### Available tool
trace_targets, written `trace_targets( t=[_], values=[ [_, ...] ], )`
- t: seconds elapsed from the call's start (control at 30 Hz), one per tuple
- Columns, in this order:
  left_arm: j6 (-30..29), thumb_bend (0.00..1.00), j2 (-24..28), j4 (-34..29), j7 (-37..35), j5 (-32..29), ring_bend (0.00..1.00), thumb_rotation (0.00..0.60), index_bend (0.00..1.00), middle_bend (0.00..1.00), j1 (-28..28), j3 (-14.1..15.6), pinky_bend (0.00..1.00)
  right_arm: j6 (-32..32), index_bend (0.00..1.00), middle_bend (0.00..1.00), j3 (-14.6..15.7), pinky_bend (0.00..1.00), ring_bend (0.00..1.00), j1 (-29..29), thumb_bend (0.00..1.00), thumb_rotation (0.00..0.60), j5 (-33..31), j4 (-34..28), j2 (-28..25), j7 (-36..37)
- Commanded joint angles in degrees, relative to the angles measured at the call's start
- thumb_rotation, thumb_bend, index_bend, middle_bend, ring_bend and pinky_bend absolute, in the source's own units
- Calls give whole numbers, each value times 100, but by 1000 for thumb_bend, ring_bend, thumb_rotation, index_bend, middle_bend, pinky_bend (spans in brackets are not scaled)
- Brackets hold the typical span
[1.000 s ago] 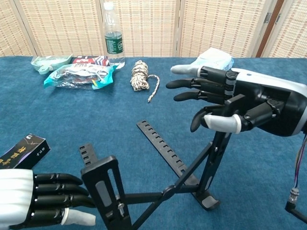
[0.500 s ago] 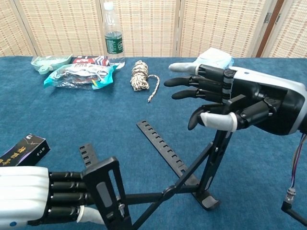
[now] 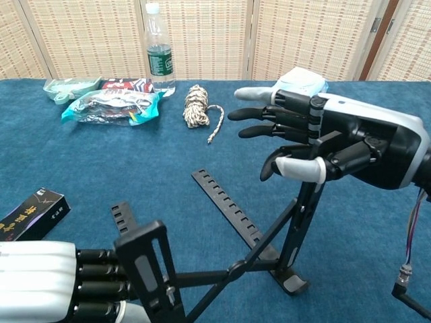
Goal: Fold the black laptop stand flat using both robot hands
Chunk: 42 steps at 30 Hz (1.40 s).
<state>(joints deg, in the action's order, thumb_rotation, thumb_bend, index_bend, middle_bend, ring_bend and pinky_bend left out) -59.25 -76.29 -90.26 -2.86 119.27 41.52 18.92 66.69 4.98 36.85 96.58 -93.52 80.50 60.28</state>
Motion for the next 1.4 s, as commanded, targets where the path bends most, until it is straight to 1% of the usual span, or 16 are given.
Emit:
trace_targets(
  t=[0.03,0.23,0.47,0.63,0.7,0.87,1.07,1.27,1.4],
  values=[
    [-23,321,15,-18,27,-2,0,600,0,0,5,14,0,-15,0,144,-9,407,133,-2,187,600,-7,-3,4,-19],
    [-109,320,159,14,80,-282,0,600,0,0,-73,-69,0,-20,0,143,-6,407,133,-5,187,600,29,-35,-34,-45],
    [-477,321,536,39,107,-696,0,600,0,0,-316,-203,0,-132,0,143,-97,388,134,33,185,600,-79,11,-4,-169],
    [-788,321,817,64,135,-1010,0,600,0,0,-545,-335,0,-307,0,116,-290,333,114,95,178,600,-329,27,61,-572],
    [-892,321,934,85,147,-1179,0,600,0,0,-646,-411,0,-396,0,98,-451,305,93,126,176,600,-541,17,116,-867],
    [-989,321,1074,91,150,-1391,0,600,0,0,-786,-519,0,-667,0,45,-734,226,36,216,169,600,-994,-68,183,-1428],
    [-997,321,1176,108,166,-1596,0,600,0,0,-894,-649,0,-868,0,1,-984,173,7,312,166,600,-1312,-58,318,-1929],
    [-997,321,1244,89,205,-1640,0,600,0,0,-951,-736,0,-1031,0,0,-1182,161,0,408,160,600,-1521,33,487,-2248],
    [-1001,321,1282,57,241,-1656,0,600,0,0,-987,-786,0,-981,0,0,-1335,152,0,449,154,600,-1548,97,583,-2438]
  ],
)
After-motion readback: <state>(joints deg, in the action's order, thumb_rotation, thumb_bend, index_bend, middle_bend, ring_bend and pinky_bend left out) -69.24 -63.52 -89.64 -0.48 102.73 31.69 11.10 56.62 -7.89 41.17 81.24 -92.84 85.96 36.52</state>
